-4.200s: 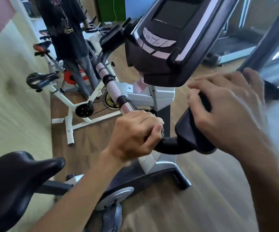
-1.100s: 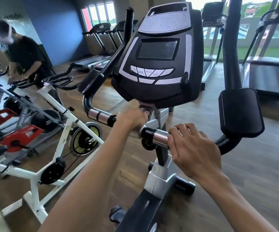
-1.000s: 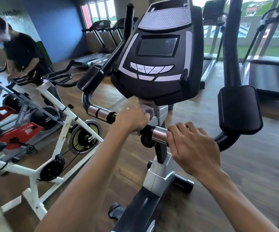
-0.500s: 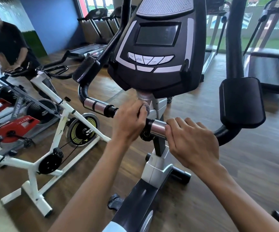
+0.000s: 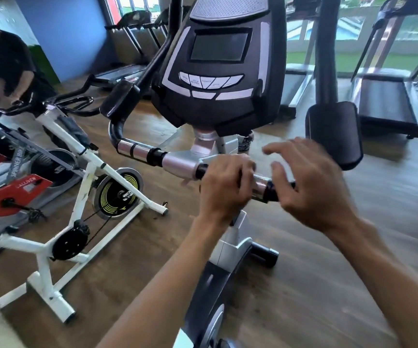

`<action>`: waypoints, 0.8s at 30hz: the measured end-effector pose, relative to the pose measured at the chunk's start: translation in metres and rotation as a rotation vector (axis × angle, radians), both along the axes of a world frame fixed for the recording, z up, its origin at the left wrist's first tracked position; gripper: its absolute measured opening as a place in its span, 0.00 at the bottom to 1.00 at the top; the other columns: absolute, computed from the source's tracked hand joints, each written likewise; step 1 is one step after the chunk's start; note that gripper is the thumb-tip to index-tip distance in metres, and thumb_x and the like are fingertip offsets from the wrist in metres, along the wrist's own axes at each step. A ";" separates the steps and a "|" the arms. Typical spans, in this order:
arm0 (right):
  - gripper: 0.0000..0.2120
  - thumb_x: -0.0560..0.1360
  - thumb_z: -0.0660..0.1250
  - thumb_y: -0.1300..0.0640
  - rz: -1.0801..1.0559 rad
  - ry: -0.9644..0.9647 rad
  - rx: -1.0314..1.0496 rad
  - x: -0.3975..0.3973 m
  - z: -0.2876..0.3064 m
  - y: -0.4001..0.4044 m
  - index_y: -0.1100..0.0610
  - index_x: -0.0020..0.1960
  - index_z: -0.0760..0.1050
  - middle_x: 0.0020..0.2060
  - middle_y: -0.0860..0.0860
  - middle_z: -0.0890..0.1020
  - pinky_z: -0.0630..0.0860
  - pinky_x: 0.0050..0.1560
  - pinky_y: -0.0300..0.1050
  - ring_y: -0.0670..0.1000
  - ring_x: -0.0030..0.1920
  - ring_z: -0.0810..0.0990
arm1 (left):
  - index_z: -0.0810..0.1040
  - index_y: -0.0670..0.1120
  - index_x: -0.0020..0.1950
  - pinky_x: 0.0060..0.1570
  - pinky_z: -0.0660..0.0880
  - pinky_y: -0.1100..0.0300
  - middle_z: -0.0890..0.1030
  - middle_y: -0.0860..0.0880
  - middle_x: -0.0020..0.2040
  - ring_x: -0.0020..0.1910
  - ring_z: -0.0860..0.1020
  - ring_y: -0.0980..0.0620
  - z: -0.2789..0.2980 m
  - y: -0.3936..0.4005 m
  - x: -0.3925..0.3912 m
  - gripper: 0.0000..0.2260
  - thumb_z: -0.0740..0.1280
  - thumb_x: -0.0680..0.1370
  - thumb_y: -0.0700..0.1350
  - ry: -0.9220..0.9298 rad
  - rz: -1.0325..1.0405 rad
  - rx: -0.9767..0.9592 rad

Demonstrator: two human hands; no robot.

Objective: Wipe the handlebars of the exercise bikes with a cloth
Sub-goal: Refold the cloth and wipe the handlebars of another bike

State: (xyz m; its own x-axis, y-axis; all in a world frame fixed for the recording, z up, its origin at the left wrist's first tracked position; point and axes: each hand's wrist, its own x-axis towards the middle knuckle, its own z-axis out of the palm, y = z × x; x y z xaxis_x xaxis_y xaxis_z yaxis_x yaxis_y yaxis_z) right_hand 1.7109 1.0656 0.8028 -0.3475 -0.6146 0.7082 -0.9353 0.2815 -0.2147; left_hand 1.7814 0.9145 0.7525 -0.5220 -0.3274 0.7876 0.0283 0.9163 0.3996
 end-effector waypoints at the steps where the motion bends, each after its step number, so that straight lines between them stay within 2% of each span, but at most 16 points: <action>1: 0.14 0.78 0.62 0.59 -0.064 0.076 -0.006 -0.009 0.003 0.008 0.60 0.61 0.79 0.55 0.55 0.83 0.69 0.69 0.52 0.59 0.58 0.79 | 0.80 0.42 0.43 0.44 0.73 0.51 0.82 0.45 0.41 0.41 0.78 0.44 -0.001 0.003 -0.002 0.12 0.60 0.82 0.43 -0.004 -0.028 -0.064; 3: 0.20 0.78 0.61 0.56 -0.212 0.131 0.061 -0.030 0.007 0.024 0.61 0.67 0.76 0.67 0.57 0.78 0.56 0.79 0.56 0.59 0.71 0.72 | 0.81 0.44 0.43 0.45 0.74 0.48 0.82 0.47 0.41 0.42 0.79 0.45 -0.001 -0.007 -0.006 0.14 0.59 0.83 0.44 -0.058 -0.034 -0.152; 6: 0.28 0.81 0.56 0.49 -0.311 0.024 0.136 -0.047 0.000 0.034 0.62 0.77 0.67 0.79 0.57 0.66 0.44 0.81 0.53 0.56 0.81 0.58 | 0.82 0.45 0.43 0.46 0.75 0.49 0.83 0.48 0.43 0.45 0.80 0.46 -0.003 -0.033 -0.003 0.14 0.59 0.82 0.44 -0.035 0.071 -0.070; 9: 0.29 0.82 0.52 0.50 -0.308 0.051 0.121 -0.047 -0.009 0.030 0.64 0.79 0.64 0.79 0.59 0.65 0.39 0.81 0.50 0.56 0.81 0.59 | 0.82 0.44 0.41 0.46 0.75 0.50 0.83 0.48 0.43 0.44 0.79 0.45 -0.005 -0.017 -0.004 0.12 0.61 0.80 0.43 0.078 0.171 0.066; 12: 0.28 0.83 0.51 0.52 -0.315 0.079 0.086 -0.046 -0.010 0.026 0.65 0.78 0.65 0.78 0.59 0.66 0.39 0.81 0.53 0.56 0.80 0.61 | 0.81 0.44 0.40 0.46 0.74 0.50 0.83 0.47 0.42 0.42 0.78 0.45 -0.008 0.027 -0.019 0.11 0.62 0.79 0.43 0.056 0.177 0.036; 15: 0.27 0.83 0.51 0.52 -0.306 0.125 0.124 -0.050 -0.011 0.030 0.65 0.78 0.64 0.79 0.59 0.65 0.39 0.81 0.52 0.55 0.80 0.61 | 0.81 0.43 0.43 0.45 0.73 0.48 0.83 0.46 0.42 0.42 0.78 0.45 -0.007 0.056 -0.028 0.14 0.60 0.81 0.46 -0.040 0.146 -0.097; 17: 0.28 0.84 0.50 0.51 -0.313 0.166 0.145 -0.051 -0.011 0.032 0.65 0.78 0.63 0.79 0.59 0.65 0.37 0.81 0.51 0.55 0.80 0.61 | 0.81 0.43 0.46 0.45 0.74 0.49 0.83 0.46 0.44 0.43 0.79 0.45 -0.006 0.043 -0.021 0.15 0.58 0.83 0.47 -0.085 0.035 -0.240; 19: 0.27 0.84 0.50 0.51 -0.321 0.195 0.145 -0.050 -0.011 0.033 0.64 0.78 0.64 0.79 0.59 0.66 0.36 0.81 0.50 0.55 0.80 0.62 | 0.82 0.44 0.46 0.45 0.75 0.48 0.83 0.46 0.44 0.43 0.79 0.44 -0.004 0.013 -0.013 0.17 0.57 0.84 0.48 -0.100 -0.022 -0.287; 21: 0.28 0.84 0.50 0.51 -0.309 0.180 0.144 -0.048 -0.012 0.035 0.64 0.79 0.64 0.79 0.58 0.65 0.34 0.81 0.50 0.54 0.80 0.62 | 0.82 0.44 0.46 0.45 0.75 0.46 0.82 0.47 0.44 0.43 0.79 0.44 -0.004 -0.007 -0.007 0.17 0.56 0.84 0.48 -0.073 0.050 -0.225; 24: 0.29 0.82 0.52 0.51 -0.280 0.158 0.153 -0.041 -0.018 0.041 0.62 0.80 0.62 0.80 0.56 0.63 0.34 0.81 0.51 0.53 0.81 0.59 | 0.80 0.41 0.48 0.48 0.74 0.46 0.81 0.44 0.47 0.46 0.77 0.42 -0.015 0.017 -0.011 0.16 0.56 0.84 0.47 -0.009 0.181 -0.150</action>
